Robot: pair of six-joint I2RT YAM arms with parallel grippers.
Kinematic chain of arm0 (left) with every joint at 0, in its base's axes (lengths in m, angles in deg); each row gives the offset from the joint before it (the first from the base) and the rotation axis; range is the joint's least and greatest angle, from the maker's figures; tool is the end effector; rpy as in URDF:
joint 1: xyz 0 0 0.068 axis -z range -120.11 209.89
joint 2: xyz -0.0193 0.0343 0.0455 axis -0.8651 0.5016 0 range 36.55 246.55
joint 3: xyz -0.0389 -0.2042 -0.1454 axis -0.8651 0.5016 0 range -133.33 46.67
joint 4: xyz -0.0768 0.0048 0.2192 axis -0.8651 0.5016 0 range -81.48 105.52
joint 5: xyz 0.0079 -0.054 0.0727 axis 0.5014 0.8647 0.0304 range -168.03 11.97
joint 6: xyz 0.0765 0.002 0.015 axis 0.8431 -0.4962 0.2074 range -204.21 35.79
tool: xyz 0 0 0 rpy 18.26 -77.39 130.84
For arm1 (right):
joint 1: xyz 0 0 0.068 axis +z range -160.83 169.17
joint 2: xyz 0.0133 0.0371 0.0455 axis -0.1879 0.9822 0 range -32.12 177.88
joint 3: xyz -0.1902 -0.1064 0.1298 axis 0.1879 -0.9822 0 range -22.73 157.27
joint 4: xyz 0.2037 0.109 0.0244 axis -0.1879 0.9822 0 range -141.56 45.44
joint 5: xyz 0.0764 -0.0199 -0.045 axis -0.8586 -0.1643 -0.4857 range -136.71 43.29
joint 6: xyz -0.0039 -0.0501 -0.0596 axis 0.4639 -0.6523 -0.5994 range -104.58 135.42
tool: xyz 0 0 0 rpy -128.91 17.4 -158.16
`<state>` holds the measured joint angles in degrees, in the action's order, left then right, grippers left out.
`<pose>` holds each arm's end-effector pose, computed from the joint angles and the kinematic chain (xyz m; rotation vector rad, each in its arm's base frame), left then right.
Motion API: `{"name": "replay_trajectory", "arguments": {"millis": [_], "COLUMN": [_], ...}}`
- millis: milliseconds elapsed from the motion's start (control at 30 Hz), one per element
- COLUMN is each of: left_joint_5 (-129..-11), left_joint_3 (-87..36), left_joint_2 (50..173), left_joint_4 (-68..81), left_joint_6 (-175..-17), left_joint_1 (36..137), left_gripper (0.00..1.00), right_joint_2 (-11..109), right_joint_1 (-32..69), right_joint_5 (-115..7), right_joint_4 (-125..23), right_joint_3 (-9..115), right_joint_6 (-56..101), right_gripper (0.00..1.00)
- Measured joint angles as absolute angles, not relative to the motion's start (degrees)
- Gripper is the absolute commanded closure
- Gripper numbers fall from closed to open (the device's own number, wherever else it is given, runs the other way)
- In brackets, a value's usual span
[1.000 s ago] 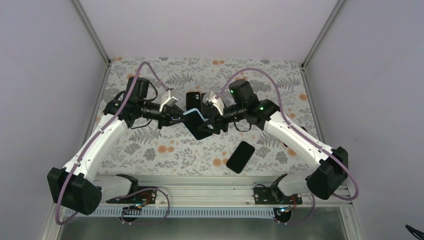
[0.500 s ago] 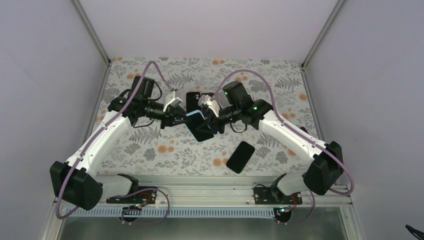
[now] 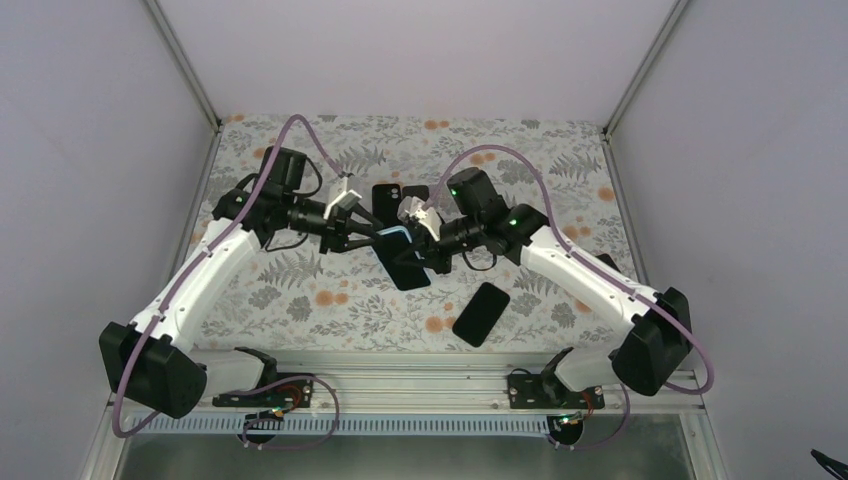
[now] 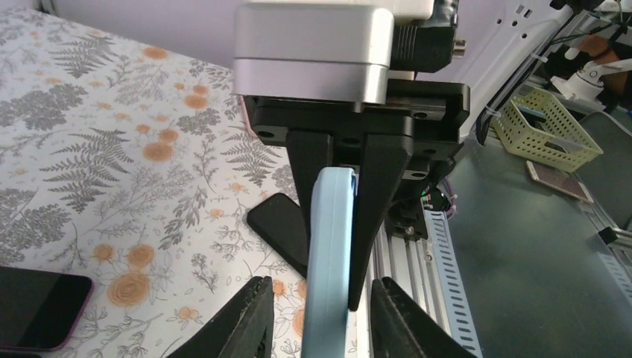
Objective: Take the phone out of the phone case
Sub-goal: Adjust the phone, then remove the phone case from the phone.
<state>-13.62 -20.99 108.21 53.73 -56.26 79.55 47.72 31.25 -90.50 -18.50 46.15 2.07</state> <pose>0.1941 -0.1331 0.3125 1.2814 1.7017 -1.2471 0.1812 0.2258 0.2873 -1.4210 1.8592 1.1408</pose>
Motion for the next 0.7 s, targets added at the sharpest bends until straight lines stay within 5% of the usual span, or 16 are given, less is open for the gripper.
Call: {"name": "replay_trajectory", "arguments": {"millis": [700], "left_joint_5": [-8.97], "left_joint_3": [-19.77], "left_joint_2": [105.52], "left_joint_4": [53.19], "left_joint_6": [-56.22], "left_joint_1": [76.43], "left_gripper": [0.57], "right_joint_2": [43.45], "right_joint_1": [27.56], "right_joint_5": [-96.22], "right_joint_4": [-19.72], "right_joint_3": [43.15], "right_joint_6": [4.37], "right_gripper": [0.96]}}
